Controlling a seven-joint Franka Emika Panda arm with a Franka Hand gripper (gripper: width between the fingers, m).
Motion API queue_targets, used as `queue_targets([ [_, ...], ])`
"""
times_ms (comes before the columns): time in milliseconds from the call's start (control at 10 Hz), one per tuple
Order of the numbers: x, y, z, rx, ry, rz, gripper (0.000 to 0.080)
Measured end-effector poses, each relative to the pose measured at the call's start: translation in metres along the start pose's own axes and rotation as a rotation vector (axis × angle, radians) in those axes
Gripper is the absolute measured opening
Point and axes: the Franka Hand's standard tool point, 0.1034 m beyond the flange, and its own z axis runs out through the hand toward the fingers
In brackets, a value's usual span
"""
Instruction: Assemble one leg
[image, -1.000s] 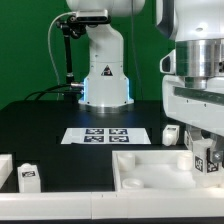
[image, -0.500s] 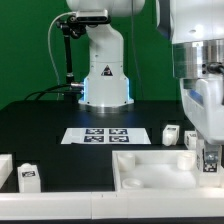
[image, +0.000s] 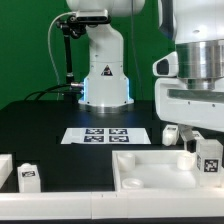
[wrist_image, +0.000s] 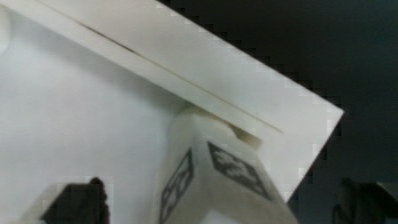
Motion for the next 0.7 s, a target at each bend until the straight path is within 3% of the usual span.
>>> queue_targets([
  [300, 0.0033, 0.0015, 0.0007, -0.001, 0.002, -0.147, 0.0649],
  [600, 0.0067, -0.0017, -0.002, -0.027, 0.009, -0.725, 0.0649],
  [700, 0.0042, -0.0027, -0.0018, -0.032, 0.021, -0.791, 0.0649],
])
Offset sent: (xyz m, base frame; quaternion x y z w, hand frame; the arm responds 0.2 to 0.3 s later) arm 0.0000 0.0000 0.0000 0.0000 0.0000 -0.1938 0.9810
